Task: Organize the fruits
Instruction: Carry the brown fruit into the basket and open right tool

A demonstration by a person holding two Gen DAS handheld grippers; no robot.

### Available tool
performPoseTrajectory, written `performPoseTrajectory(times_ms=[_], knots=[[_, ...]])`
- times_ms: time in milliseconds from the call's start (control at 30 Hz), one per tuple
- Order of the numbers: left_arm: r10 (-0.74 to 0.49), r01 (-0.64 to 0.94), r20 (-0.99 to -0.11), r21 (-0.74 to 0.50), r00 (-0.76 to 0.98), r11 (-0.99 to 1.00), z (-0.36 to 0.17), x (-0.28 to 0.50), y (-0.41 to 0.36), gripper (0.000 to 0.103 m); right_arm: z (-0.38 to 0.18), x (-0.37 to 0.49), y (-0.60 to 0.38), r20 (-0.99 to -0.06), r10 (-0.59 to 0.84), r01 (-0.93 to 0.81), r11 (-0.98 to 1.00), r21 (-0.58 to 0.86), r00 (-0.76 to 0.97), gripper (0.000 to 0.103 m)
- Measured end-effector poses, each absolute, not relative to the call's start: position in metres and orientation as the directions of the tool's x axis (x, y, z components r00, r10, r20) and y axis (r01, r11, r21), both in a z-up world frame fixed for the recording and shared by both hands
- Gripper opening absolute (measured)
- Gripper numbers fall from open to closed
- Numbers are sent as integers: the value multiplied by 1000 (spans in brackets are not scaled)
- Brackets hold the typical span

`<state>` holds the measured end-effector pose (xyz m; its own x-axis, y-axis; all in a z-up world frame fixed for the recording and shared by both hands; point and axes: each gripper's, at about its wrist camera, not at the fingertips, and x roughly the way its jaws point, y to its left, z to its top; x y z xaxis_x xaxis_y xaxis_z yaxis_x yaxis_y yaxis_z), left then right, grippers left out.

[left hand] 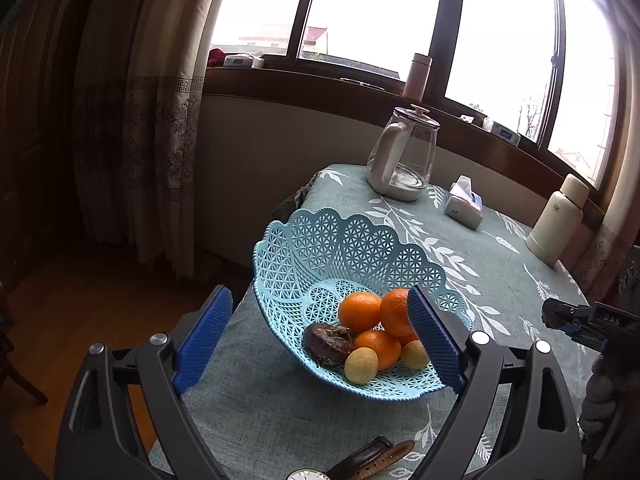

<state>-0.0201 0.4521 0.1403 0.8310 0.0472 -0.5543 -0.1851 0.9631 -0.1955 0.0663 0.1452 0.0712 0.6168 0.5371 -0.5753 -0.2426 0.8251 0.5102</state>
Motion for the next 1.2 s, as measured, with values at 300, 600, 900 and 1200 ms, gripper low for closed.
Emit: performPoseTrajectory(times_ms=[300,600,900,1200], knots=[[2,-138,-509,-230,861,963,153,-35,451,95,90,60,254,-611,604,-435,795,423,511,45],[-10,-136,-484,-267,875,954,158,-43,458,98,78,62,307,-654,601,-474,788,392,459,45],[-2,-152,-497,-269,868,951,153,-40,462,98,71,63,294,-630,621,-432,781,450,466,46],[18,-167,-504,-252,863,953,151,-38,462,99,71,48,279,-642,518,-418,851,318,566,47]])
